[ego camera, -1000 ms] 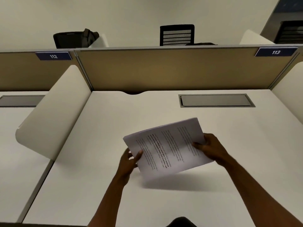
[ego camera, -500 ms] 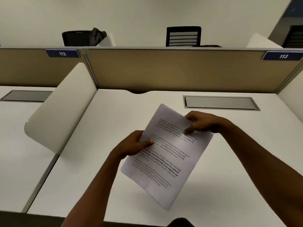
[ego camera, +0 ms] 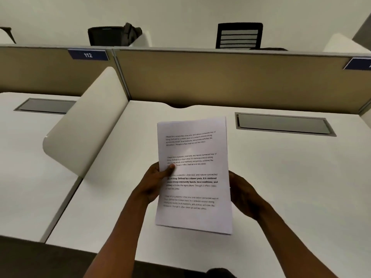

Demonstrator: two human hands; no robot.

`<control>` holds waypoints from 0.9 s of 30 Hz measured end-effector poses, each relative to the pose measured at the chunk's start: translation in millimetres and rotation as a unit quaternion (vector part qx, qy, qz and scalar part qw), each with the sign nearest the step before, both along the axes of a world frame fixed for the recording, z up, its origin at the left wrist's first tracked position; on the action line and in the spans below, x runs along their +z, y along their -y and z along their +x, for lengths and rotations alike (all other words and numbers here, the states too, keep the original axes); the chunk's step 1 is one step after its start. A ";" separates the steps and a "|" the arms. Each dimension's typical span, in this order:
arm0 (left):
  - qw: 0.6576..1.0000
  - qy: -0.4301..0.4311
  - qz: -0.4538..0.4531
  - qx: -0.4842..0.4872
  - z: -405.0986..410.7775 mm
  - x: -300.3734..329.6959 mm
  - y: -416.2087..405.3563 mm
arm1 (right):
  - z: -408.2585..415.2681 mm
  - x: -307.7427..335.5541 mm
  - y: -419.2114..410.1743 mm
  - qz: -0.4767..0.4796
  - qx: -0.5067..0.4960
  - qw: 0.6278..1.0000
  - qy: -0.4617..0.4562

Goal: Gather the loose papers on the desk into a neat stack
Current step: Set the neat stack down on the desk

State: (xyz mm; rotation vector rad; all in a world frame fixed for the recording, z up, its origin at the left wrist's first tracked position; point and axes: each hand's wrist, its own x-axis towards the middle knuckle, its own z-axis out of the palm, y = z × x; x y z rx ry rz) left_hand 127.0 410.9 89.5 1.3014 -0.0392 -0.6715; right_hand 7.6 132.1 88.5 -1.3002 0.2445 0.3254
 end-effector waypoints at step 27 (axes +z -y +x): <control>0.935 0.039 0.292 0.199 -58.3 -35.0 8.8 | 10.6 -54.3 -48.7 -0.199 -0.119 0.969 -0.088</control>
